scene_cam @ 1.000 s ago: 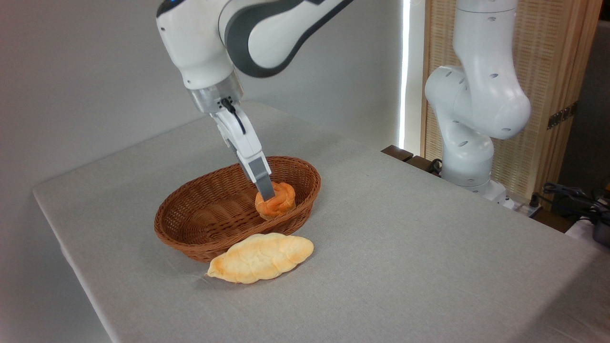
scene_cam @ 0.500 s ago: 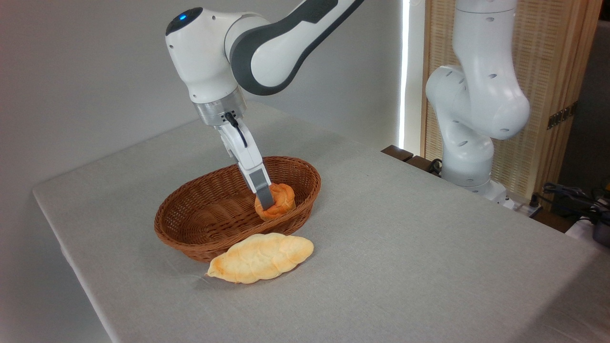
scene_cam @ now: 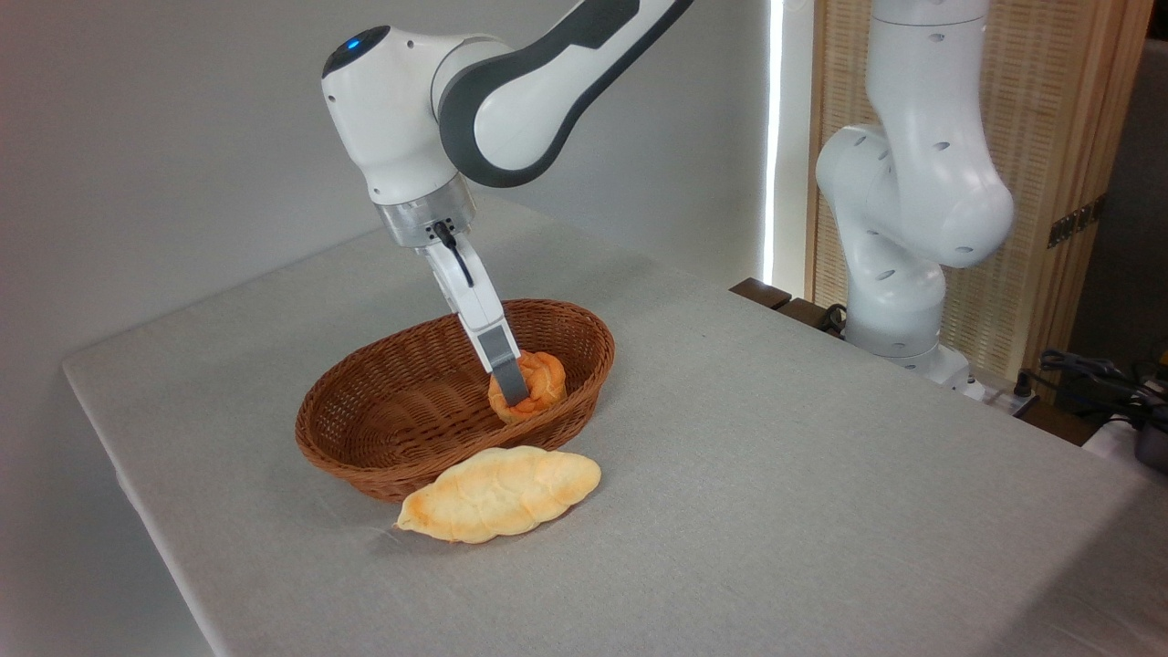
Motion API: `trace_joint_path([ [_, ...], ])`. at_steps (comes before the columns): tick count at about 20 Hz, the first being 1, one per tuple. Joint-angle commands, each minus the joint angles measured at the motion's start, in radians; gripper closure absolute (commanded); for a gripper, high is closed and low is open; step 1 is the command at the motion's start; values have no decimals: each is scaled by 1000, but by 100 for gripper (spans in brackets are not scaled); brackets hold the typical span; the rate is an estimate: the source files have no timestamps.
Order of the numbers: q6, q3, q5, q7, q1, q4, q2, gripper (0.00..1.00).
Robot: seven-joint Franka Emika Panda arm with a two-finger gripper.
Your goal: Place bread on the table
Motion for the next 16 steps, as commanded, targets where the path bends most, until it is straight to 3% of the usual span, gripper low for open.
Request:
trace_joint_path([
  [1, 26, 2, 0, -9, -9, -23, 5, 75],
  [4, 26, 2, 0, -8, -9, -23, 5, 80],
  [16, 26, 4, 0, -3, -8, -22, 3, 81],
])
